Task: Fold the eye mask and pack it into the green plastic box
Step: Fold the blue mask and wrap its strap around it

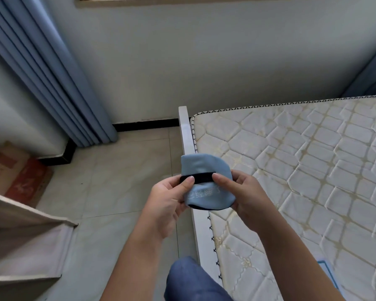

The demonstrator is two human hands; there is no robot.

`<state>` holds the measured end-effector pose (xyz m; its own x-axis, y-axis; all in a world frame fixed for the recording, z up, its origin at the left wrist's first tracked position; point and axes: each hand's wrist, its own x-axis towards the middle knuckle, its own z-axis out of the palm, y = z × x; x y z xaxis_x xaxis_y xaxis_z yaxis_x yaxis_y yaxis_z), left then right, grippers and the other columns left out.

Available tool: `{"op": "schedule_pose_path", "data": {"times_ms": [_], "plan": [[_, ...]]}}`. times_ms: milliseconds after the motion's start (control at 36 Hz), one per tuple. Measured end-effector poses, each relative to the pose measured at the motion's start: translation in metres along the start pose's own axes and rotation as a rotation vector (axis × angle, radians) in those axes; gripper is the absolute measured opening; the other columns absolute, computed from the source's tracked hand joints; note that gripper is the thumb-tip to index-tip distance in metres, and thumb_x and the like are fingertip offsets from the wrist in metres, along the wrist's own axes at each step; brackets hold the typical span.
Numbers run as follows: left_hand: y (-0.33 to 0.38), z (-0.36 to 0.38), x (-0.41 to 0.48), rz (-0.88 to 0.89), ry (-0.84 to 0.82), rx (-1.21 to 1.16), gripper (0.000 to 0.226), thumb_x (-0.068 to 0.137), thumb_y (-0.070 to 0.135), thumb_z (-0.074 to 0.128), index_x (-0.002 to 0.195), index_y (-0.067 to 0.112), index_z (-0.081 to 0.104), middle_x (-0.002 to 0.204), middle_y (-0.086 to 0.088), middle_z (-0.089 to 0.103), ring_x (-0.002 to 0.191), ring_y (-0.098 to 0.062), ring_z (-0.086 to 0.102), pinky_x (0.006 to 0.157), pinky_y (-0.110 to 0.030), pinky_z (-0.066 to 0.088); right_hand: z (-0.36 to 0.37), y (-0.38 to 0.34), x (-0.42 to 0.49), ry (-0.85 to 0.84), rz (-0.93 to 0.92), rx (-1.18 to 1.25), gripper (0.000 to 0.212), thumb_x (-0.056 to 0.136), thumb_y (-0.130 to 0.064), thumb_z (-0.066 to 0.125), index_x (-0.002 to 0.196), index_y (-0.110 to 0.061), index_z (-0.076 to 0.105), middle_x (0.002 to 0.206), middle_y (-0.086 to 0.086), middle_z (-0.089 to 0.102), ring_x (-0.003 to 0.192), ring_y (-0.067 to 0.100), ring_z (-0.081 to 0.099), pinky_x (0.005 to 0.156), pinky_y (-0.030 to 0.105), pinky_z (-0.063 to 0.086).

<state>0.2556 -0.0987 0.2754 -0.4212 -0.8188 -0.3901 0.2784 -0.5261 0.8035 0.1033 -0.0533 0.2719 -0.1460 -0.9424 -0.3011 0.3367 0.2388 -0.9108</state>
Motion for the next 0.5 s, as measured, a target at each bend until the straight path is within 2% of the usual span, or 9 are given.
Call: {"op": "schedule_pose_path", "data": {"times_ms": [139, 250, 333, 389, 445, 500], "plan": [[0.036, 0.034, 0.002, -0.06, -0.035, 0.047, 0.016, 0.09, 0.003, 0.05, 0.089, 0.002, 0.066, 0.072, -0.005, 0.074, 0.06, -0.012, 0.069, 0.053, -0.019, 0.055, -0.003, -0.047, -0.006, 0.067, 0.008, -0.013, 0.042, 0.065, -0.029, 0.069, 0.099, -0.004, 0.067, 0.088, 0.01, 0.072, 0.078, 0.02, 0.069, 0.066, 0.029, 0.055], [0.069, 0.069, 0.017, -0.115, -0.088, 0.095, 0.016, 0.091, 0.006, 0.051, 0.093, 0.002, 0.066, 0.077, -0.007, 0.074, 0.064, -0.013, 0.07, 0.054, -0.021, 0.055, -0.012, -0.09, -0.001, 0.146, -0.002, -0.023, 0.022, 0.08, -0.018, 0.065, 0.098, -0.007, 0.067, 0.09, 0.01, 0.071, 0.08, 0.02, 0.068, 0.067, 0.03, 0.055], [0.094, 0.098, 0.031, -0.142, -0.127, 0.133, 0.015, 0.09, 0.007, 0.052, 0.093, 0.0, 0.065, 0.075, -0.007, 0.074, 0.062, -0.013, 0.07, 0.052, -0.02, 0.054, -0.02, -0.123, 0.004, 0.2, -0.014, -0.017, 0.016, 0.081, -0.017, 0.065, 0.095, -0.01, 0.068, 0.089, 0.01, 0.072, 0.08, 0.021, 0.068, 0.07, 0.034, 0.053], [0.111, 0.117, 0.042, -0.152, -0.174, 0.177, 0.015, 0.089, 0.009, 0.053, 0.094, 0.001, 0.066, 0.075, -0.006, 0.074, 0.062, -0.012, 0.07, 0.052, -0.019, 0.053, -0.028, -0.145, 0.008, 0.207, -0.029, -0.004, 0.019, 0.076, -0.022, 0.067, 0.092, -0.01, 0.068, 0.085, 0.008, 0.072, 0.078, 0.02, 0.068, 0.068, 0.032, 0.054], [0.124, 0.133, 0.052, -0.144, -0.212, 0.202, 0.015, 0.089, 0.009, 0.054, 0.093, 0.001, 0.066, 0.074, -0.004, 0.074, 0.06, -0.012, 0.069, 0.05, -0.018, 0.052, -0.034, -0.165, 0.012, 0.227, -0.049, 0.019, 0.032, 0.069, -0.027, 0.069, 0.093, -0.007, 0.068, 0.086, 0.009, 0.072, 0.078, 0.02, 0.069, 0.066, 0.029, 0.055], [0.132, 0.141, 0.058, -0.131, -0.225, 0.204, 0.014, 0.088, 0.009, 0.054, 0.091, 0.002, 0.066, 0.074, -0.005, 0.074, 0.06, -0.012, 0.069, 0.052, -0.019, 0.054, -0.036, -0.177, 0.014, 0.24, -0.068, 0.022, 0.036, 0.07, -0.027, 0.068, 0.098, -0.004, 0.066, 0.09, 0.012, 0.071, 0.081, 0.021, 0.068, 0.067, 0.029, 0.056]]}}
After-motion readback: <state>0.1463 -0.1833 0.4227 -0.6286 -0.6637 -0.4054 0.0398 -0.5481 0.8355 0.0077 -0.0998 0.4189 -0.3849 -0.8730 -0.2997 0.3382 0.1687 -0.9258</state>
